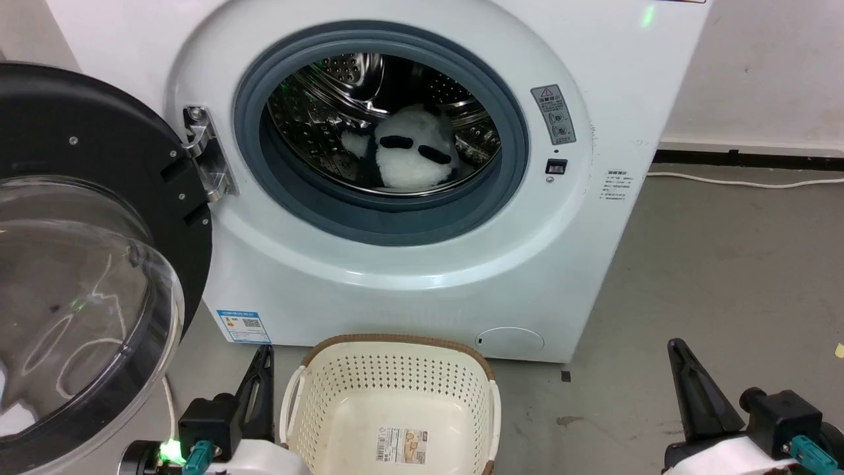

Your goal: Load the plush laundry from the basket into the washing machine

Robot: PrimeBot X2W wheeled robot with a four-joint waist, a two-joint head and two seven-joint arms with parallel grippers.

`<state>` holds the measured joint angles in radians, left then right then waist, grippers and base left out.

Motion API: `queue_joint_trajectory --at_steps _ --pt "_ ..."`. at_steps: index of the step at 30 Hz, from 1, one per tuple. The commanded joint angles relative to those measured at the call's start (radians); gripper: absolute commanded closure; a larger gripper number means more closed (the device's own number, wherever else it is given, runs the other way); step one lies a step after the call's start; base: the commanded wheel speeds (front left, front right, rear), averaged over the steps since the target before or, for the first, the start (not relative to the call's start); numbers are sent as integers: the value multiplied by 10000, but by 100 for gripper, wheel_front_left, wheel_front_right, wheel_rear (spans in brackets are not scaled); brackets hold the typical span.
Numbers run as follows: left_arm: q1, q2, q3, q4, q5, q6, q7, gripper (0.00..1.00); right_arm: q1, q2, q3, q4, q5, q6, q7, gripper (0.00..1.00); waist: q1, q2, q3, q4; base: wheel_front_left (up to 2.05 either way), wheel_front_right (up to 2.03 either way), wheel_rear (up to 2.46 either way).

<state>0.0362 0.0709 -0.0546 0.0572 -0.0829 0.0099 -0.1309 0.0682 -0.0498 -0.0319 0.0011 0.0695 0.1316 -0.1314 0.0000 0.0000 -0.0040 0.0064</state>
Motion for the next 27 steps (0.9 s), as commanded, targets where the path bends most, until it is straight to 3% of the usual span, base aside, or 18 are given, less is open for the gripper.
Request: queue_joint_trajectory --at_steps 1,27 --pt "-155 -49 22 -70 89 -27 57 100 -218 -2 15 -6 -82 -5 58 100 0 0 0 -1 0 0 0" --pt "-250 -121 261 -300 428 -60 630 100 -431 -3 154 -8 -363 -7 633 100 0 0 18 -30 0 0 0"
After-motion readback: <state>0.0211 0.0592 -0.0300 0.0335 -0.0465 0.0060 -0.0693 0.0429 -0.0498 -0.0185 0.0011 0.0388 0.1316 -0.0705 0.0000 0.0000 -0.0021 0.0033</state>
